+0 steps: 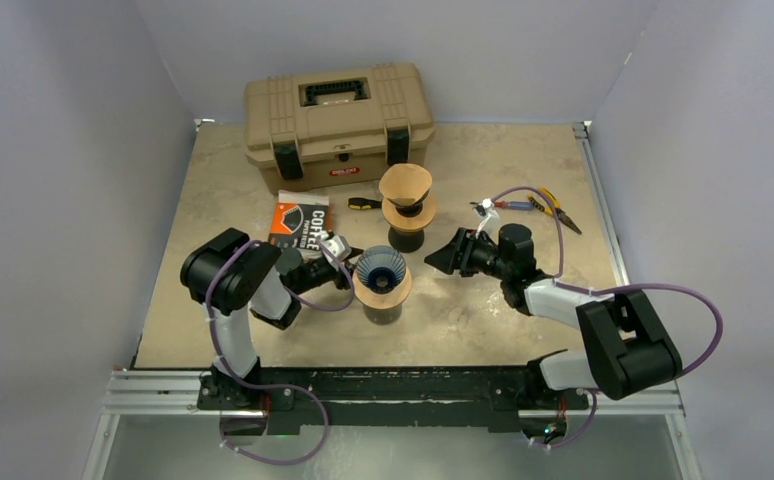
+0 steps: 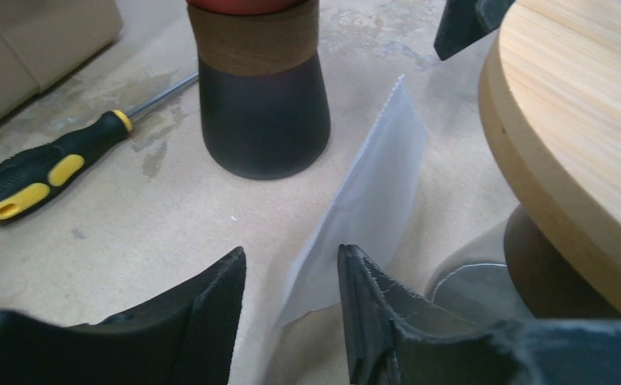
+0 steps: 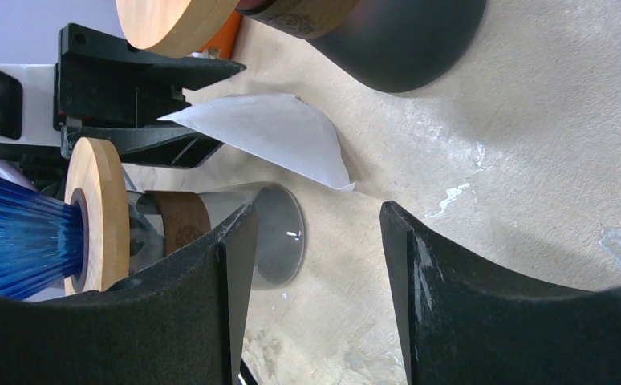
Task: Place the coffee filter in the dripper
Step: Pick up the coffee filter from the center of the board, then place the coffee filter in the coffee dripper.
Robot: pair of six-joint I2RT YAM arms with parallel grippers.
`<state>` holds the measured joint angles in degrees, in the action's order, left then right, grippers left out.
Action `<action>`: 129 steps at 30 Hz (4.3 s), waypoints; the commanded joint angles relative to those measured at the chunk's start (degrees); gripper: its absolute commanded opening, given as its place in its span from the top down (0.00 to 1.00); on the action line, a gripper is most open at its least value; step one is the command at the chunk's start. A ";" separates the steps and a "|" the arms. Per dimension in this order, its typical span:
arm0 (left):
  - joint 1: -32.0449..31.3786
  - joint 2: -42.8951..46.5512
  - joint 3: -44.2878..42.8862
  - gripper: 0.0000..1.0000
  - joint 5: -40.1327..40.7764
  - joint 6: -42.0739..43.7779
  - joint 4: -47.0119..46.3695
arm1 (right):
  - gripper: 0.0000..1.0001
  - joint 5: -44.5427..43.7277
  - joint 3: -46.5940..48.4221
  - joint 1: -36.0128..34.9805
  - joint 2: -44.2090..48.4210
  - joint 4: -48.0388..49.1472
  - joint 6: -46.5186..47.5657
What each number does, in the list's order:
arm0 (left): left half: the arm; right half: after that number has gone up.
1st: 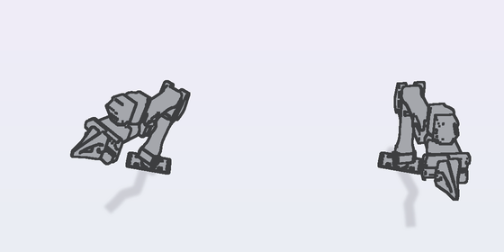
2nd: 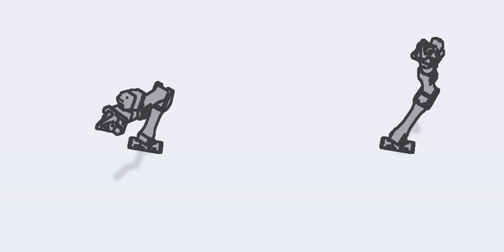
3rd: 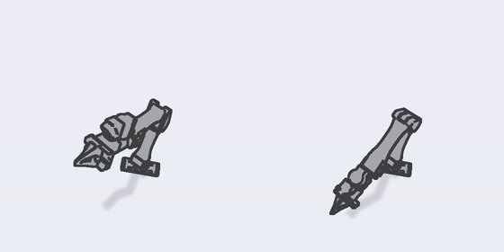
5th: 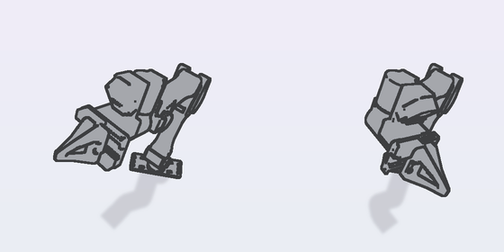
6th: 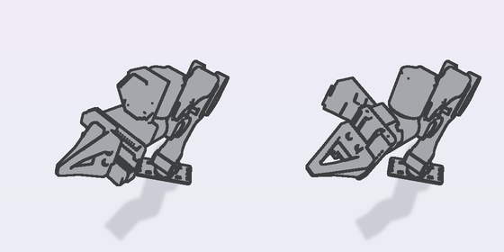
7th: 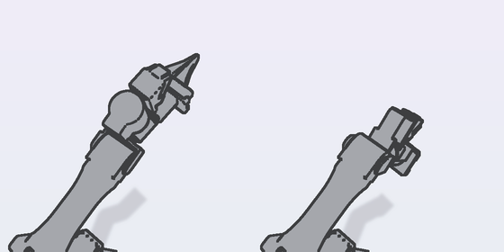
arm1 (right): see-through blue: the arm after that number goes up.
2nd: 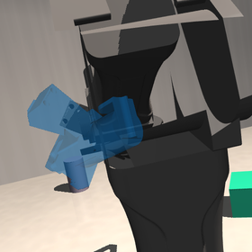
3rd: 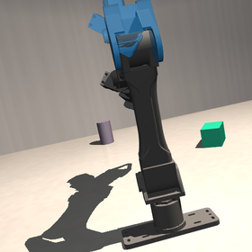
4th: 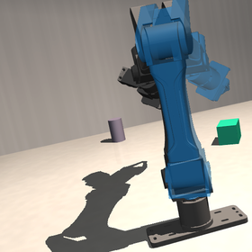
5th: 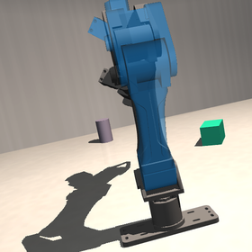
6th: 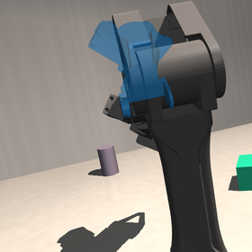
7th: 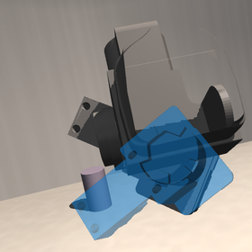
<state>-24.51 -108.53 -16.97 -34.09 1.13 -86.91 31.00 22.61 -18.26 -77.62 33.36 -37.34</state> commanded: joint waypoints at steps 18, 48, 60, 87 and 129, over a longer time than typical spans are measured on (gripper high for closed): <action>-0.27 5.44 4.32 1.00 -0.55 -3.44 -14.98 | 0.39 -0.43 3.25 0.24 2.71 -3.47 2.03; -0.26 72.89 -10.85 1.00 28.39 -29.29 63.41 | 0.01 -3.81 15.65 0.20 31.11 -23.05 3.58; -0.33 61.33 -21.61 1.00 7.40 -60.08 47.24 | 0.02 9.12 12.56 -0.21 31.83 -3.20 -9.15; -5.40 57.18 -18.04 1.00 5.35 -77.31 26.62 | 0.21 4.68 24.13 -13.37 13.19 24.67 -23.17; -8.23 60.30 -21.96 0.05 17.30 -46.76 61.95 | 1.00 -2.78 37.63 -16.10 16.60 -16.45 -1.20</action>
<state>-32.67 -50.06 -34.13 -20.62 -54.46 -34.20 30.33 55.42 -34.13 -61.39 27.88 -44.42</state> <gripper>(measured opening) 0.949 0.005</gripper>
